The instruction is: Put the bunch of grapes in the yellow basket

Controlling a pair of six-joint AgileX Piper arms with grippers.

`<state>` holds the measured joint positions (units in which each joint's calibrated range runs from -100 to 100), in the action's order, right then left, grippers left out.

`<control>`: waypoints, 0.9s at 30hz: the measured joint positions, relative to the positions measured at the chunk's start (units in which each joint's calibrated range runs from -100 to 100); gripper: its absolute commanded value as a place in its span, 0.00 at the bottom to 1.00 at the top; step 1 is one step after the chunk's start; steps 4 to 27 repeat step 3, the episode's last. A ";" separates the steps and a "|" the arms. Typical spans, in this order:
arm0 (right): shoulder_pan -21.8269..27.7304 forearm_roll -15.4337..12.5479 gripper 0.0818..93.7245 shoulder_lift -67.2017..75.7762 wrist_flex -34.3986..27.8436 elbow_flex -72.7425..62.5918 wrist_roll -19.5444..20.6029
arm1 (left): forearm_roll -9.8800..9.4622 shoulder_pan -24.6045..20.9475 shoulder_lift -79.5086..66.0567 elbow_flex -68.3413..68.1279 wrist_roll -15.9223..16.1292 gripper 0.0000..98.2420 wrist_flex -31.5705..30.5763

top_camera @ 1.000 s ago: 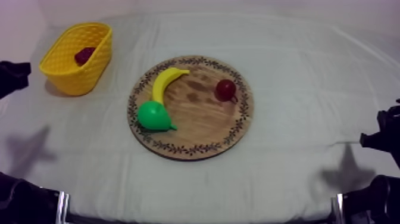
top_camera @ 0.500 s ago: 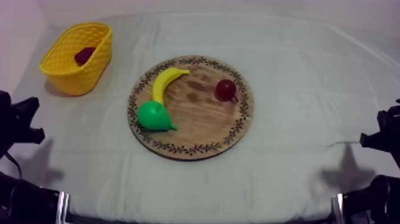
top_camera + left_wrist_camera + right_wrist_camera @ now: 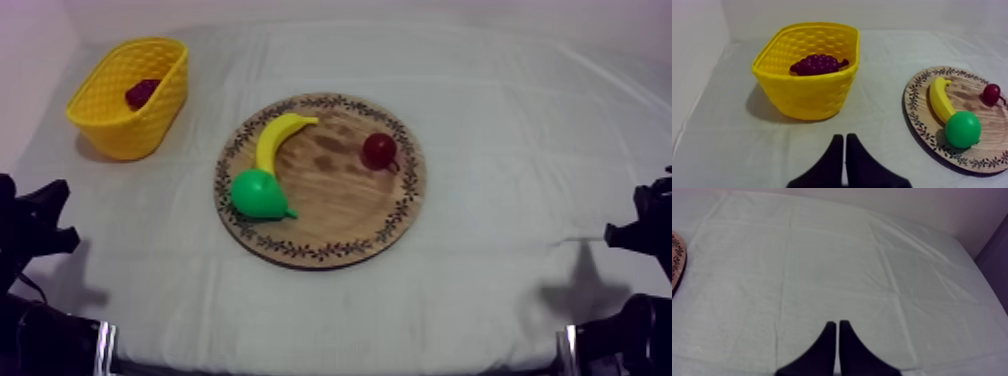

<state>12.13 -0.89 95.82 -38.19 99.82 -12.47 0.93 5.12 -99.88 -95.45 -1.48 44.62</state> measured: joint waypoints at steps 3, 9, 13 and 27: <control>0.00 0.00 0.00 0.00 0.00 0.00 0.00 | -0.21 0.03 -0.12 -0.22 -1.55 0.00 0.07; 0.00 0.00 0.00 0.00 0.00 0.00 0.00 | -0.21 0.03 -0.12 -0.22 -1.55 0.00 0.07; 0.00 0.00 0.00 0.00 0.00 0.00 0.00 | -0.21 0.03 -0.12 -0.22 -1.55 0.00 0.07; 0.00 0.00 0.00 0.00 0.00 0.00 0.00 | -0.21 0.03 -0.12 -0.22 -1.55 0.00 0.07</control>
